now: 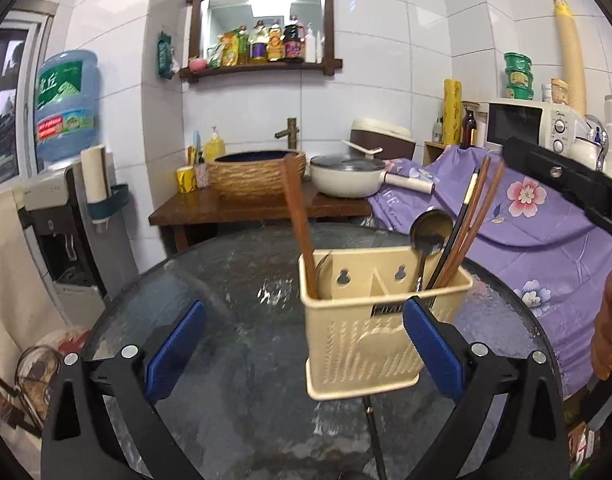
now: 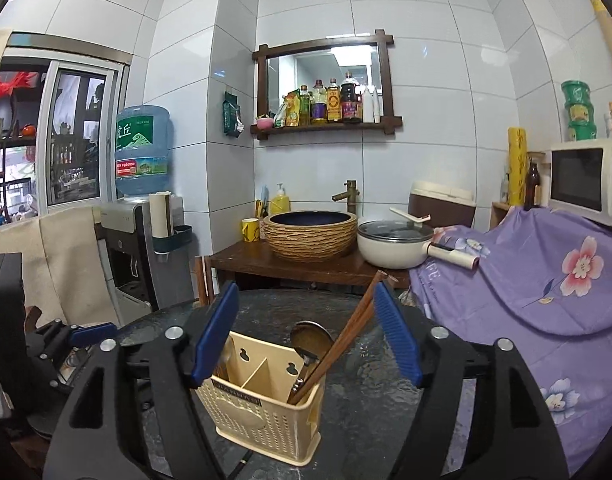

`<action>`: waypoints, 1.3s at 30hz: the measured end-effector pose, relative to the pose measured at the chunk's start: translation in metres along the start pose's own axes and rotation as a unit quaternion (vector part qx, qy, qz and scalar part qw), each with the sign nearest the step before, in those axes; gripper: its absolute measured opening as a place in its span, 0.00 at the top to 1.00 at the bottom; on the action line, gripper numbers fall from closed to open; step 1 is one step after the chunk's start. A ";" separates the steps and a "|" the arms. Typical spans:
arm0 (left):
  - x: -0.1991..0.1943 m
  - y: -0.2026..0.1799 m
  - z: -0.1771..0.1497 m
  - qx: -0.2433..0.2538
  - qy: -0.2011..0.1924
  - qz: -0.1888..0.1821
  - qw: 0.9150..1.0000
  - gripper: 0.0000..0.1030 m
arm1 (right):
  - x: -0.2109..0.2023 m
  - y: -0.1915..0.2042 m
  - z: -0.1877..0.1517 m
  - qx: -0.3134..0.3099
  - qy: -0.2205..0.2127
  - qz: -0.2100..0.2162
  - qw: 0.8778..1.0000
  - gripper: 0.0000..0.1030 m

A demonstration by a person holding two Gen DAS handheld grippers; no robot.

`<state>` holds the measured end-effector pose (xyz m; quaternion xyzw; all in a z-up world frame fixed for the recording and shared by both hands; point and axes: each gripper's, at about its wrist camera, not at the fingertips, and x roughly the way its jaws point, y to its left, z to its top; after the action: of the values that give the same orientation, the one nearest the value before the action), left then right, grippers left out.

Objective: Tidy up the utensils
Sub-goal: 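Grasp another metal spoon with the left tool while the right tool moves toward a black chopstick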

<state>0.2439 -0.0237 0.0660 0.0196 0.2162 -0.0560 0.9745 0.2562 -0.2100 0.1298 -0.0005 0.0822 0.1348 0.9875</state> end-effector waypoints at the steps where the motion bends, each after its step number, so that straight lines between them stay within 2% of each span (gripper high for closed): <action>1: -0.001 0.004 -0.005 -0.008 0.012 0.003 1.000 0.06 | -0.005 0.001 -0.004 0.001 0.002 -0.001 1.000 0.30; 3: -0.002 0.011 -0.013 -0.022 0.030 0.002 0.999 0.06 | -0.012 0.002 -0.009 0.011 0.008 0.004 1.000 0.21; 6: -0.004 0.019 -0.028 -0.042 0.052 0.003 0.998 0.06 | -0.019 0.008 -0.022 0.020 0.033 0.028 0.999 0.21; 10: -0.008 0.020 -0.047 -0.043 0.066 0.012 0.997 0.06 | -0.021 0.016 -0.045 0.018 0.070 0.046 0.996 0.21; 20: -0.011 0.027 -0.084 -0.058 0.108 0.023 0.992 0.06 | -0.006 0.014 -0.110 0.039 0.159 0.041 0.986 0.21; 28: -0.008 0.026 -0.114 -0.069 0.150 0.013 0.986 0.07 | -0.003 0.007 -0.156 0.064 0.212 0.030 0.975 0.21; 35: -0.006 0.006 -0.129 -0.056 0.171 -0.009 0.984 0.18 | -0.003 0.003 -0.175 0.078 0.237 0.023 0.968 0.21; 39: 0.004 -0.004 -0.130 -0.051 0.183 -0.015 0.982 0.31 | -0.004 0.005 -0.179 0.075 0.244 0.025 0.967 0.21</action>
<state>0.1926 -0.0201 -0.0536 -0.0233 0.3939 -0.0549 0.9172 0.2220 -0.2106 -0.0461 0.0424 0.3300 0.1492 0.9311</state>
